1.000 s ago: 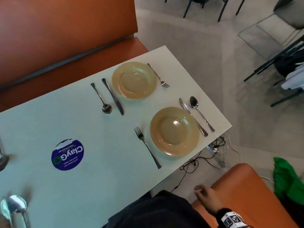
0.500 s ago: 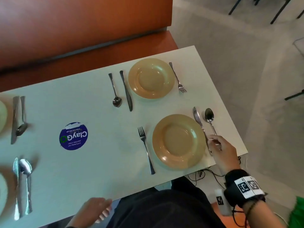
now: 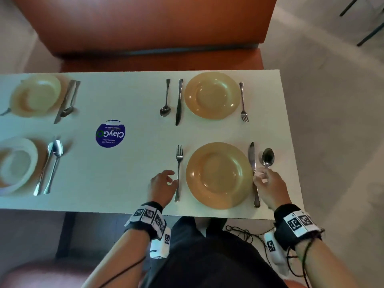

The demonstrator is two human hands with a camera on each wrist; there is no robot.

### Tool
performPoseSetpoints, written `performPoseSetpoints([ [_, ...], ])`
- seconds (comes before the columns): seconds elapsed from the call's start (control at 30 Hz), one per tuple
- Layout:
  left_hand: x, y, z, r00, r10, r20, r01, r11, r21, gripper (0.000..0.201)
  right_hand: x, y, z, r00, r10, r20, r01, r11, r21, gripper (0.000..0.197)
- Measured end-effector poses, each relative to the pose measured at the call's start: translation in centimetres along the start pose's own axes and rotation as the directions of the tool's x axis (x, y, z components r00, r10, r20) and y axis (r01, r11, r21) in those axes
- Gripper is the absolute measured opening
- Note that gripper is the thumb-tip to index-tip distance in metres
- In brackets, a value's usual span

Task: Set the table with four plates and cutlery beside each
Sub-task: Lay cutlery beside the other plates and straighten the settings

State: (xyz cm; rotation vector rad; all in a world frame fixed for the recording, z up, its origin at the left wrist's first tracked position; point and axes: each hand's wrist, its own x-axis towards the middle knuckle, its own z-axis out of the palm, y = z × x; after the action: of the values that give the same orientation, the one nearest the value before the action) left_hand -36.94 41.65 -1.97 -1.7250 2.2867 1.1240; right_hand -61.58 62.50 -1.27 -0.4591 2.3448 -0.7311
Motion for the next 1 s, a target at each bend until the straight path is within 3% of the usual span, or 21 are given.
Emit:
performPoseSetpoints([
  [0.17, 0.1, 0.7, 2.1, 0.997, -0.038, -0.06, 0.04, 0.999, 0.031, 0.036, 0.5, -0.1, 0.4, 0.997, 0.032, 0.067, -0.03, 0.999, -0.019, 0.041],
  [0.4, 0.8, 0.2, 3.0, 0.993, -0.044, -0.111, 0.046, 0.999, 0.015, 0.03, 1.4, -0.2, 1.4, 0.99, 0.085, 0.11, -0.089, 0.996, 0.032, 0.043],
  [1.0, 2.1, -1.0, 2.2, 0.991, -0.02, -0.136, 0.021, 1.0, 0.009, 0.024, 1.8, -1.3, 3.8, 0.992, 0.087, 0.09, -0.098, 0.986, 0.134, 0.036],
])
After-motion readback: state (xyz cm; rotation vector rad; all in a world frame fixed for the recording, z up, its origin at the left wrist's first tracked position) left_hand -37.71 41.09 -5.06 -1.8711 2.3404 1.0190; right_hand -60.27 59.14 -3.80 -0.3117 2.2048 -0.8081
